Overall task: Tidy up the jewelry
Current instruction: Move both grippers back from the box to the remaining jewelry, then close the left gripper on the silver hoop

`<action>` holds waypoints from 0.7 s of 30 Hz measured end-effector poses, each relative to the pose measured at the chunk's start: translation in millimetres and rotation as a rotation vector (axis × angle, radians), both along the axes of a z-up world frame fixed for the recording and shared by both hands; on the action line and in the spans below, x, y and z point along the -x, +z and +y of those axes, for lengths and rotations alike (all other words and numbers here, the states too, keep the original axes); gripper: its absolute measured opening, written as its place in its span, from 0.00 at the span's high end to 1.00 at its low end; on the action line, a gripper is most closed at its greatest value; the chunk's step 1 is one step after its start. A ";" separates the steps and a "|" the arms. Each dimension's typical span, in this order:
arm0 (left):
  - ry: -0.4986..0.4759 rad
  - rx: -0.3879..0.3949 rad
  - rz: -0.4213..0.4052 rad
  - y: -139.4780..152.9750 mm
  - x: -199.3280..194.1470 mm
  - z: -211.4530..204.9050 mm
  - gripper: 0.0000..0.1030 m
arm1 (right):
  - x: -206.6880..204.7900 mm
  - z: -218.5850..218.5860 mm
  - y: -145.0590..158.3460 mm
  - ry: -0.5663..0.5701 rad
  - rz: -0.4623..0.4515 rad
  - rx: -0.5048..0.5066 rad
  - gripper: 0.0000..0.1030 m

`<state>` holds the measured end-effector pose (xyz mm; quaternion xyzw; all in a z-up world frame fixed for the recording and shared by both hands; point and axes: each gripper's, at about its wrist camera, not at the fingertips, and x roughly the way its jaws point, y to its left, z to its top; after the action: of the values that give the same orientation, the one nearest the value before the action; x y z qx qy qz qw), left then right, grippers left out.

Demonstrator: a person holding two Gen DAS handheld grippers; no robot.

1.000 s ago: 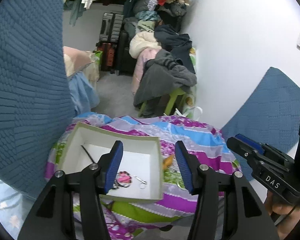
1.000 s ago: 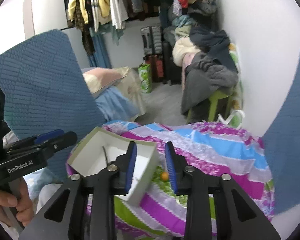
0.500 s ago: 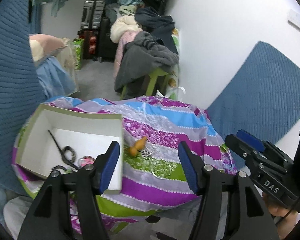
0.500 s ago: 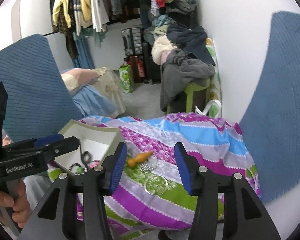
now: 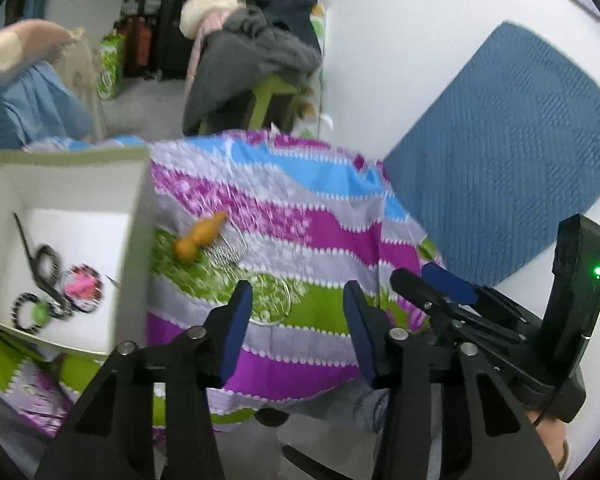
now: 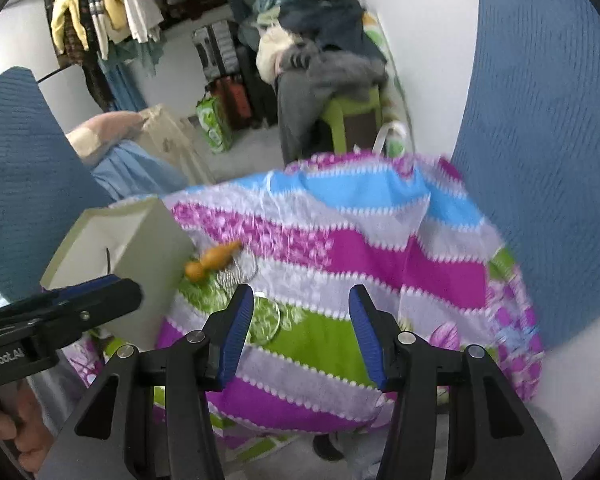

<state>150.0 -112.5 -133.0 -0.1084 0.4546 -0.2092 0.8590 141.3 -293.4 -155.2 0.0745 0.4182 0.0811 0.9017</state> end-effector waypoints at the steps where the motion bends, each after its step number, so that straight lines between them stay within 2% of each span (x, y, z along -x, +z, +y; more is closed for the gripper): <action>1: -0.010 -0.015 0.011 -8.6 -2.7 -5.6 0.57 | -2.3 -2.6 -9.1 -0.001 0.023 -0.002 0.61; 6: -0.014 -0.062 0.077 -50.2 -15.4 -20.0 0.58 | -11.2 -9.5 -25.9 -0.009 0.061 -0.031 0.63; 8: -0.007 -0.074 0.105 -66.5 -21.3 -22.3 0.64 | -16.3 -11.5 -30.9 -0.018 0.072 -0.036 0.63; 11: 0.008 -0.103 0.134 -85.3 -30.2 -24.2 0.68 | -22.3 -11.4 -39.7 -0.012 0.106 -0.044 0.63; 16: 0.034 -0.139 0.140 -100.3 -44.3 -23.4 0.70 | -27.9 -5.9 -47.9 0.014 0.131 -0.041 0.63; 21: 0.026 -0.183 0.108 -105.3 -50.1 -27.3 0.70 | -33.7 -3.9 -52.9 0.028 0.145 -0.059 0.63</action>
<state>200.1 -139.8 -238.2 -0.0465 0.5160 -0.1496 0.8421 174.9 -297.3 -208.1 0.1007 0.4807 0.1005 0.8653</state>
